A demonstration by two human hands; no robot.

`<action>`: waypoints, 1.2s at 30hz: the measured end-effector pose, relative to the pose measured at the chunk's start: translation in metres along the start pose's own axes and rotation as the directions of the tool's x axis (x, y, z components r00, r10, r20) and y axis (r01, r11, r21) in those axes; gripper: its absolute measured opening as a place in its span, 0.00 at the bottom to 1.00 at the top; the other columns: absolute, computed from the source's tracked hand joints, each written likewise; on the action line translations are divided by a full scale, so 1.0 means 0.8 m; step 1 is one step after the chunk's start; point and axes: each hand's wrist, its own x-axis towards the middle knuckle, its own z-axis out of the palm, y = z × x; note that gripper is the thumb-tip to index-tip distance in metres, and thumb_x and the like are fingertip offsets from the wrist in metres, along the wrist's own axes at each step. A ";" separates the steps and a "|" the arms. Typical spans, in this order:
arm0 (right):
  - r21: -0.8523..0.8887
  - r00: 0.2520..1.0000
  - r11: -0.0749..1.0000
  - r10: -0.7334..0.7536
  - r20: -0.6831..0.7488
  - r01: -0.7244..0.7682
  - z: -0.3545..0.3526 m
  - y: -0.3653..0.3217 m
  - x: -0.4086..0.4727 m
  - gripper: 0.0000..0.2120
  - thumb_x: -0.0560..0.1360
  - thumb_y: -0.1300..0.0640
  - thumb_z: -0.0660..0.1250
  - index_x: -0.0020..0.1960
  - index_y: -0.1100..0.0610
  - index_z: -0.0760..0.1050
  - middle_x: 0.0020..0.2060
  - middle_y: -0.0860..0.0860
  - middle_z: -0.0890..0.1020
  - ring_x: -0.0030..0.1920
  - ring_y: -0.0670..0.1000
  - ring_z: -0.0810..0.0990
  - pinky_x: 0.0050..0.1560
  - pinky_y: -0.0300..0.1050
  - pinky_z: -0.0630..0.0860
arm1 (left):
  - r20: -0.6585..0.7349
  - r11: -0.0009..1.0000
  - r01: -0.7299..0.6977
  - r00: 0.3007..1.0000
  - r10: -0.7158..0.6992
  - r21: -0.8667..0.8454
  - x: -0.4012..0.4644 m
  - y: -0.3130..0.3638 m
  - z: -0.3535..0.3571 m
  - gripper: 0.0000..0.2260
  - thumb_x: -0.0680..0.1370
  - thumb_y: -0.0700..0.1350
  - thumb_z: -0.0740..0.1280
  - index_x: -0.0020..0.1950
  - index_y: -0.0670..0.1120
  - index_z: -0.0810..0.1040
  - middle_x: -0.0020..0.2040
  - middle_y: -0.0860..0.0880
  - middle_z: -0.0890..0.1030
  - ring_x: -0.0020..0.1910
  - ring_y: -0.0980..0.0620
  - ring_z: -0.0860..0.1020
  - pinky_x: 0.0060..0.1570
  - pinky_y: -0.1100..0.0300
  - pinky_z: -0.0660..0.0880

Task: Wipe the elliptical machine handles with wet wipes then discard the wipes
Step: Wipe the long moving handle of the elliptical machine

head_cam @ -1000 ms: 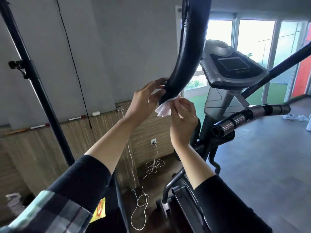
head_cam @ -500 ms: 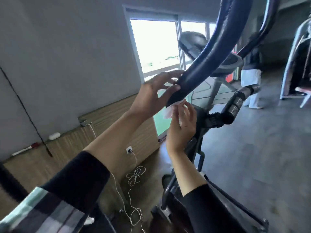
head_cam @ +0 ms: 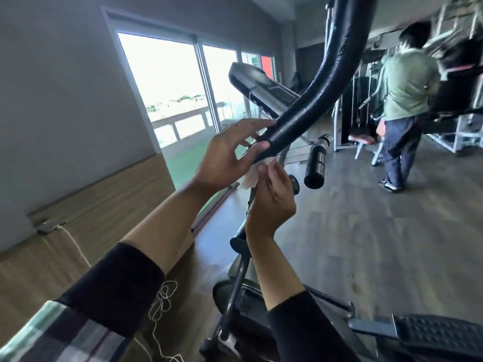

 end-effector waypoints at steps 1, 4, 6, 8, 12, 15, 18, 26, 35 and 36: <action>0.027 1.000 0.999 0.019 -0.002 -0.019 0.000 -0.002 -0.001 0.11 0.70 0.71 0.70 0.52 0.70 0.79 0.48 0.50 0.80 0.46 0.33 0.79 0.46 0.25 0.72 | 0.002 1.000 -0.003 1.000 0.003 -0.014 0.000 -0.002 0.000 0.14 0.78 0.41 0.68 0.64 0.42 0.77 0.58 0.53 0.78 0.48 0.60 0.78 0.49 0.70 0.75; 0.076 0.998 0.996 0.057 -0.008 -0.056 -0.001 -0.006 0.000 0.09 0.69 0.71 0.71 0.50 0.70 0.80 0.47 0.56 0.82 0.46 0.40 0.80 0.46 0.29 0.74 | 0.000 0.998 0.000 1.000 0.000 -0.058 -0.001 -0.007 0.001 0.14 0.78 0.41 0.68 0.63 0.43 0.78 0.58 0.52 0.78 0.48 0.62 0.78 0.49 0.72 0.73; 0.097 0.996 0.992 0.084 -0.014 -0.083 -0.001 0.000 0.002 0.08 0.69 0.70 0.72 0.49 0.69 0.81 0.46 0.56 0.82 0.47 0.47 0.82 0.48 0.34 0.76 | -0.003 0.996 -0.018 1.000 0.018 -0.088 0.000 -0.011 0.002 0.14 0.78 0.41 0.68 0.63 0.43 0.78 0.57 0.52 0.79 0.48 0.64 0.77 0.49 0.72 0.73; 0.102 0.994 0.990 0.104 -0.017 -0.102 -0.001 0.002 0.001 0.08 0.70 0.69 0.72 0.48 0.68 0.81 0.46 0.52 0.82 0.50 0.53 0.82 0.50 0.39 0.78 | -0.011 0.990 -0.050 0.999 0.049 -0.133 0.002 -0.018 0.003 0.13 0.78 0.41 0.69 0.63 0.43 0.78 0.57 0.52 0.79 0.48 0.63 0.77 0.48 0.70 0.75; 0.038 1.000 0.999 -0.008 0.026 0.007 0.003 0.009 -0.004 0.06 0.73 0.69 0.68 0.49 0.64 0.75 0.49 0.54 0.79 0.52 0.52 0.79 0.50 0.43 0.78 | -0.033 0.972 -0.121 0.993 0.117 -0.201 0.008 -0.037 0.006 0.13 0.77 0.42 0.70 0.61 0.43 0.79 0.56 0.54 0.78 0.48 0.68 0.74 0.47 0.70 0.75; -0.014 0.995 0.995 -0.101 0.019 0.101 0.013 0.017 -0.010 0.08 0.76 0.68 0.65 0.55 0.66 0.71 0.51 0.58 0.77 0.53 0.51 0.77 0.52 0.51 0.77 | -0.028 0.953 -0.163 0.987 0.161 -0.254 0.012 -0.051 0.010 0.13 0.77 0.44 0.70 0.62 0.44 0.79 0.56 0.55 0.78 0.50 0.69 0.73 0.50 0.70 0.74; -0.027 0.987 0.991 -0.134 -0.084 0.132 0.022 0.025 -0.019 0.10 0.75 0.67 0.66 0.56 0.66 0.72 0.52 0.57 0.78 0.53 0.50 0.78 0.52 0.50 0.77 | -0.021 0.921 -0.214 0.976 0.219 -0.327 0.018 -0.064 0.012 0.13 0.77 0.44 0.69 0.62 0.45 0.79 0.56 0.55 0.78 0.48 0.68 0.74 0.47 0.71 0.73; -0.026 0.924 0.967 -0.249 -0.291 0.253 0.053 0.017 -0.024 0.10 0.75 0.65 0.68 0.55 0.58 0.76 0.50 0.51 0.79 0.52 0.48 0.78 0.48 0.40 0.75 | -0.024 0.827 -0.205 0.974 0.226 -0.523 0.024 -0.082 0.026 0.12 0.77 0.42 0.69 0.60 0.45 0.80 0.56 0.51 0.78 0.46 0.62 0.76 0.43 0.71 0.73; -0.232 0.866 0.905 -0.414 -0.280 0.357 0.059 0.032 -0.031 0.16 0.76 0.65 0.66 0.64 0.61 0.74 0.61 0.55 0.77 0.63 0.55 0.75 0.57 0.62 0.75 | -0.081 0.747 -0.293 0.948 0.307 -0.597 0.023 -0.092 0.037 0.14 0.78 0.38 0.67 0.64 0.42 0.78 0.63 0.47 0.78 0.62 0.59 0.75 0.57 0.66 0.75; -0.246 0.862 0.900 -0.422 -0.280 0.361 0.059 0.030 -0.027 0.16 0.77 0.64 0.66 0.64 0.62 0.74 0.61 0.54 0.77 0.64 0.55 0.74 0.57 0.64 0.74 | -0.083 0.734 -0.287 0.950 0.302 -0.616 0.023 -0.092 0.039 0.13 0.78 0.37 0.67 0.63 0.41 0.78 0.63 0.47 0.78 0.62 0.59 0.75 0.56 0.67 0.75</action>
